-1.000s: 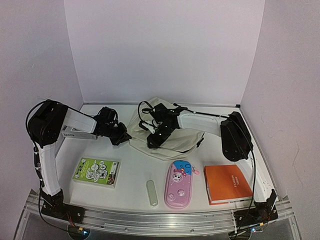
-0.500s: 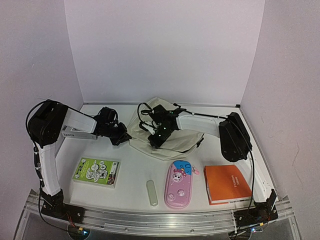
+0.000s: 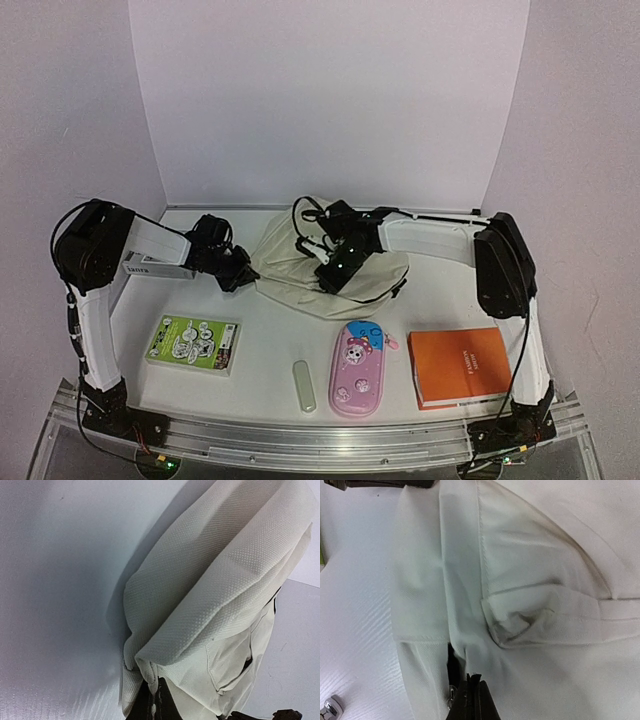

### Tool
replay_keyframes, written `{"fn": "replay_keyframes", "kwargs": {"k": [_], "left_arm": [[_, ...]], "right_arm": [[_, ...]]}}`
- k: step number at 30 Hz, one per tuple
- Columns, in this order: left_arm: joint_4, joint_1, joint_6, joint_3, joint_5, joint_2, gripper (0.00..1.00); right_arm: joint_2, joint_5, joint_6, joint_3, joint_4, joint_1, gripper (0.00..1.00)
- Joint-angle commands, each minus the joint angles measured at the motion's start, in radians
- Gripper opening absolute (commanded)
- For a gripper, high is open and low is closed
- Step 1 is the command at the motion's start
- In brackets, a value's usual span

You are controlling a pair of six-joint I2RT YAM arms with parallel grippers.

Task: Pack the student bag
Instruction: Unzip the student bag at the center of the board.

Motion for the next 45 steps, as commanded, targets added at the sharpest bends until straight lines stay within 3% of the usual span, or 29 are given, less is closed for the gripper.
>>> {"fn": "replay_keyframes", "kwargs": {"k": [1,15,22,23,28,29,35,39,45], "left_arm": [[-0.076,0.035,-0.026,-0.026,-0.076,-0.010,0.00],[-0.110,0.108,0.001,-0.004,-0.060,0.028,0.00],[-0.133,0.091,0.175,0.075,-0.036,0.002,0.02],[-0.121,0.076,0.215,0.061,-0.054,-0.039,0.07],[0.007,0.013,0.380,-0.081,-0.108,-0.276,0.67],[0.041,0.005,0.410,-0.112,-0.105,-0.320,0.75],[0.090,-0.117,0.730,-0.163,-0.147,-0.446,0.83],[0.137,-0.201,0.948,-0.152,-0.134,-0.409,0.88],[0.170,-0.319,1.187,-0.070,-0.130,-0.272,0.88]], "right_arm": [[-0.118,0.036,0.002,-0.080,-0.028,-0.063,0.00],[-0.334,-0.034,0.007,-0.330,-0.027,-0.226,0.00],[-0.331,-0.143,0.052,-0.329,-0.019,-0.247,0.00],[-0.321,-0.174,0.069,-0.320,-0.014,-0.247,0.00],[-0.258,-0.277,0.164,-0.269,0.025,-0.247,0.00],[-0.247,-0.292,0.181,-0.261,0.032,-0.247,0.00],[-0.224,-0.340,0.295,-0.262,0.080,-0.247,0.00],[-0.243,-0.365,0.330,-0.303,0.129,-0.247,0.00],[-0.265,-0.396,0.348,-0.345,0.186,-0.255,0.00]]}}
